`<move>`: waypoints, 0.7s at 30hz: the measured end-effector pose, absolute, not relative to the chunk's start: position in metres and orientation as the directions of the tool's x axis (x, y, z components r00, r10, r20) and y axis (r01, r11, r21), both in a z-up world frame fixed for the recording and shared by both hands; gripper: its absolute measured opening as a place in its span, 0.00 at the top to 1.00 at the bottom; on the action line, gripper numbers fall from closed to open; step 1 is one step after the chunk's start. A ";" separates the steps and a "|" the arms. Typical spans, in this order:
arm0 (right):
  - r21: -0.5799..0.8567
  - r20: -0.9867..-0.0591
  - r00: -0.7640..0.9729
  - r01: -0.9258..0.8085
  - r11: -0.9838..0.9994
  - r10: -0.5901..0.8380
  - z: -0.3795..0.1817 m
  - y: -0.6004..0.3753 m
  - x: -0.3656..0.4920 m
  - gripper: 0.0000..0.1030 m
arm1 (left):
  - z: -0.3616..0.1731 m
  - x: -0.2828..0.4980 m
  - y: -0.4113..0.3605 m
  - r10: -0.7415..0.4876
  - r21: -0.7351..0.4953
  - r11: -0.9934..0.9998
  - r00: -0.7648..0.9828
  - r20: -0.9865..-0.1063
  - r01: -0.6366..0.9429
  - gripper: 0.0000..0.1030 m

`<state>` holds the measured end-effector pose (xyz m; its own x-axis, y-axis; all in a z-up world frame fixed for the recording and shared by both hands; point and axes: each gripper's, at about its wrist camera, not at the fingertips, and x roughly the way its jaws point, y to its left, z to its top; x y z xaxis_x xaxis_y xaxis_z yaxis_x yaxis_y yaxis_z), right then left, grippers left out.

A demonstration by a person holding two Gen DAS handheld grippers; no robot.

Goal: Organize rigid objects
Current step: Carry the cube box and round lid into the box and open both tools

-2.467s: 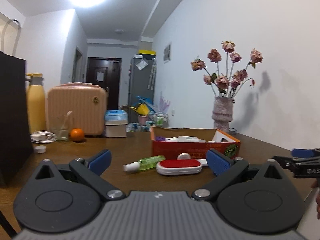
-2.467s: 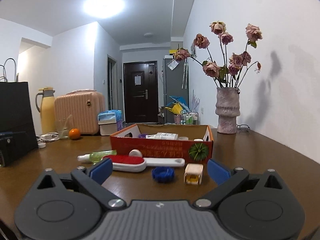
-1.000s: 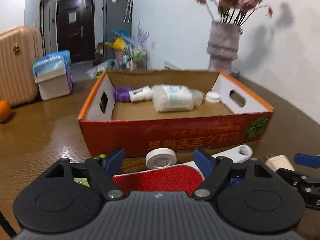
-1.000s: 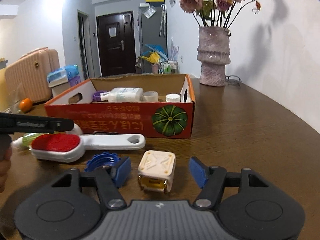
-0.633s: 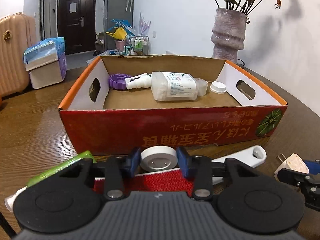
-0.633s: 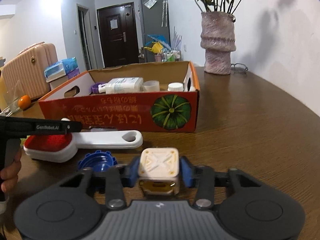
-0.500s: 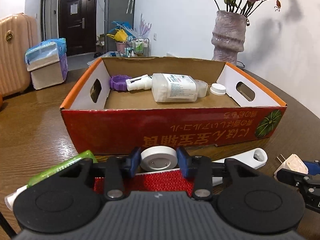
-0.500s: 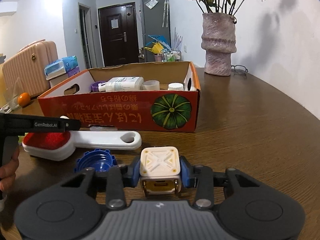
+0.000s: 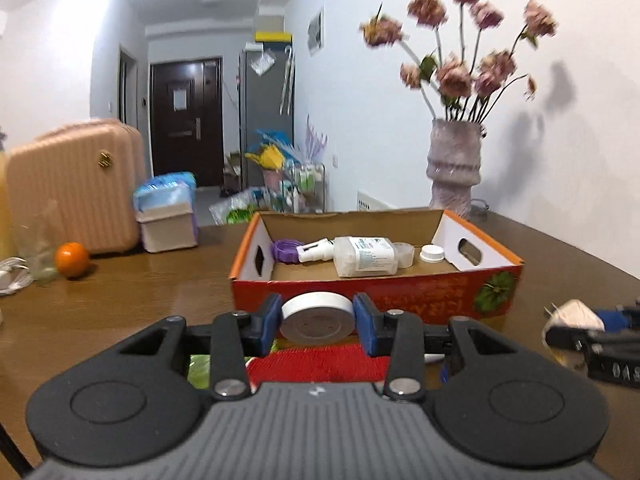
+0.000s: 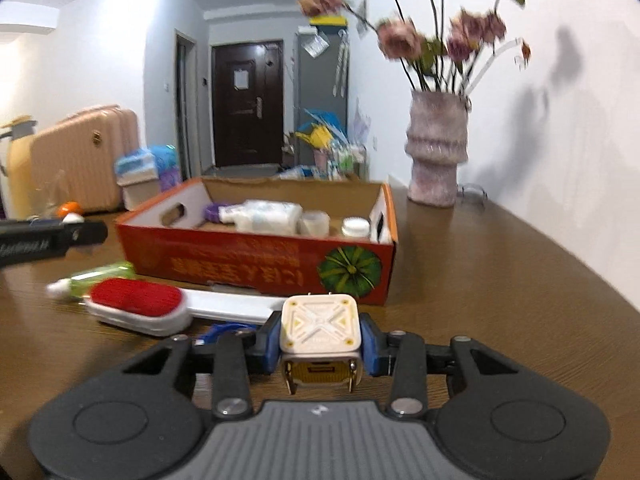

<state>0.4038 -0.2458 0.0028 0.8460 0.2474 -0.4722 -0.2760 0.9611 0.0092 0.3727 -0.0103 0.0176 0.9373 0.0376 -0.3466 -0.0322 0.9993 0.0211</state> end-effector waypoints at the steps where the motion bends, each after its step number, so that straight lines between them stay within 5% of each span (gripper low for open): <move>1: 0.006 -0.465 0.848 -0.285 0.958 0.256 0.007 -0.244 0.395 0.63 | 0.021 0.360 -0.010 0.047 0.023 0.999 0.941 -0.334 -0.042 0.61; 21: 0.010 -0.412 0.859 -0.330 0.944 0.304 0.026 -0.233 0.226 0.63 | 0.048 0.178 -0.001 0.001 -0.100 0.995 0.971 -0.241 -0.026 0.61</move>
